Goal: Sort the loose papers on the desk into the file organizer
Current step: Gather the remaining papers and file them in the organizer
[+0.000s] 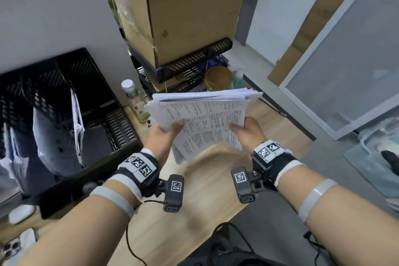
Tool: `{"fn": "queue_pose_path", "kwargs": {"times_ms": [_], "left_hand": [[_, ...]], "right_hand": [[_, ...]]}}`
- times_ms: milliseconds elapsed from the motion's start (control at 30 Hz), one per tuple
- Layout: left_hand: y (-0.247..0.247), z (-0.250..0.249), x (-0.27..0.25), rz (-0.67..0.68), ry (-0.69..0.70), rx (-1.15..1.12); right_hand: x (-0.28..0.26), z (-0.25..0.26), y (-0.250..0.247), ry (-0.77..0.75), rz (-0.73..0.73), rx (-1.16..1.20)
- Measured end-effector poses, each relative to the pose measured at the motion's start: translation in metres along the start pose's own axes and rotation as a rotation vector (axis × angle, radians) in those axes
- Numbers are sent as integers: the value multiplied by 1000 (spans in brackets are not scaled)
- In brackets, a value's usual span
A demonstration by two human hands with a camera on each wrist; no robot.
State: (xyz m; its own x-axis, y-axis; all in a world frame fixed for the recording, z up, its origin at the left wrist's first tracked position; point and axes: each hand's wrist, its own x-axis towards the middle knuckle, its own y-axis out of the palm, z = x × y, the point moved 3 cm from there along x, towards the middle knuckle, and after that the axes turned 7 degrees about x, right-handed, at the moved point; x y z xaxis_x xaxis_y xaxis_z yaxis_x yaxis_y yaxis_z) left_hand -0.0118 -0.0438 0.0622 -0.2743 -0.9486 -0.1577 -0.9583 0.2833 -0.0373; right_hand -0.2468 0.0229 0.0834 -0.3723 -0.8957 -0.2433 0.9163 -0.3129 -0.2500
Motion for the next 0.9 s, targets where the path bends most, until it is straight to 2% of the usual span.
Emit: {"fn": "queue_pose_path", "kwargs": {"times_ms": [100,233,500,667,767,900], "left_hand": [[0,-8,-2,-10,26,93],[-2,-8,-3,-35,71,262],[5,-11,-12,33,42,174],[5,-3,-15,45,6,183],[3,9,-15,100,-65,159],[-5,8,-13,-19,-134,106]], "right_hand": [[2,-3,3,52,-82,75],[-1,-9,9,39,-87,41],[-7,-21,8,96,-178,231],[-9,-18,9,94,-91,254],[-6,-25,10,105,-38,145],[5,-27,19,113,123,-102]]}}
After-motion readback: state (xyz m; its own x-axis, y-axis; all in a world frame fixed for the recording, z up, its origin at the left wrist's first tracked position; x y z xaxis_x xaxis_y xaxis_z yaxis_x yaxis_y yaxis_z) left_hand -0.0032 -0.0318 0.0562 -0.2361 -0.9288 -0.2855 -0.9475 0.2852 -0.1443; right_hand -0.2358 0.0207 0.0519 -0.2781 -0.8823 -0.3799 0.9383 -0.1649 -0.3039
